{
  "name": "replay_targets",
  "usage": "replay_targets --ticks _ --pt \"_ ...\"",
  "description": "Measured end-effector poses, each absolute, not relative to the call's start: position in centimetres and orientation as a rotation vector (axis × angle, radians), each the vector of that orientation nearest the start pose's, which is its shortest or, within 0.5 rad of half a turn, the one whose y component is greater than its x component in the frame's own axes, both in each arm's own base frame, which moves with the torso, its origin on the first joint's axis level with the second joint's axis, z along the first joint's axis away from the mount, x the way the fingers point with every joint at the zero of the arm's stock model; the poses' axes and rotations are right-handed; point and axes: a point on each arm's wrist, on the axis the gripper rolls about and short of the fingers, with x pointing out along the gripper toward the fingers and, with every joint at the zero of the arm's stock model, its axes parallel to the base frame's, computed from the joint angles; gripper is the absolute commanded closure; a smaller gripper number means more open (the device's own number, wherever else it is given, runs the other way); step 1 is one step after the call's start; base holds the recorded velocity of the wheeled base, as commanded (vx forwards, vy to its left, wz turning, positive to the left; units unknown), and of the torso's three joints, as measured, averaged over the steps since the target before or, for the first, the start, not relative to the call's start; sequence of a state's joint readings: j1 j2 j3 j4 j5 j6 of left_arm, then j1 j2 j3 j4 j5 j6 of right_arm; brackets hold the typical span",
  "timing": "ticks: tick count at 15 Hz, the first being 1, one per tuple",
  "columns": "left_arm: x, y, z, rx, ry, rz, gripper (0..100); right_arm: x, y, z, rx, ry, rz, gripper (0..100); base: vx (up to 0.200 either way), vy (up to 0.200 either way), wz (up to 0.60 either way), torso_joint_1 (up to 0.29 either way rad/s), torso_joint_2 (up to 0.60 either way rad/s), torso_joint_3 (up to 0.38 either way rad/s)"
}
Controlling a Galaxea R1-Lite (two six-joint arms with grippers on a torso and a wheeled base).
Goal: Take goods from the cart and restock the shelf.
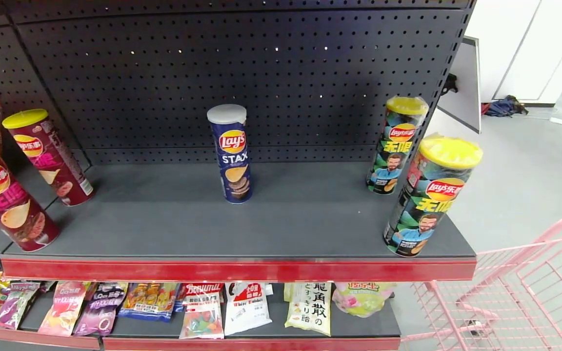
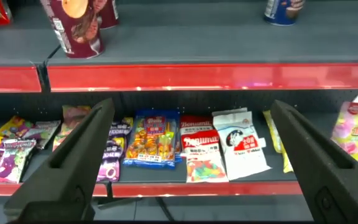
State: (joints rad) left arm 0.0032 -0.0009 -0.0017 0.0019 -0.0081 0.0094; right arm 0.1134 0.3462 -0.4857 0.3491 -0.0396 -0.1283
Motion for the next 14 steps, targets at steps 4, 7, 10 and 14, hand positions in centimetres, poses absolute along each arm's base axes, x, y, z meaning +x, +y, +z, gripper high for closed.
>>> replay_targets --ticks 4,7,10,14 --pt "-2.3 0.0 7.6 0.009 -0.002 -0.004 0 -2.9 -0.5 16.6 -0.15 0.167 0.126 100 0.0 0.2 0.0 -0.002 0.0 0.0" --pt "-2.3 0.0 7.6 0.009 -0.001 -0.005 0 -3.4 -0.6 15.9 -0.148 0.143 0.129 100 0.0 0.133 0.0 0.002 0.0 0.002" --pt "-2.3 0.0 7.6 0.009 -0.001 -0.005 0 -3.9 -0.6 14.9 -0.145 0.118 0.129 100 0.0 0.0 0.0 0.0 0.0 0.0" --pt "-2.3 0.0 7.6 0.009 -0.001 -0.004 0 -4.4 -0.7 13.7 -0.138 0.099 0.158 100 0.15 0.0 0.0 -0.002 0.0 0.007"
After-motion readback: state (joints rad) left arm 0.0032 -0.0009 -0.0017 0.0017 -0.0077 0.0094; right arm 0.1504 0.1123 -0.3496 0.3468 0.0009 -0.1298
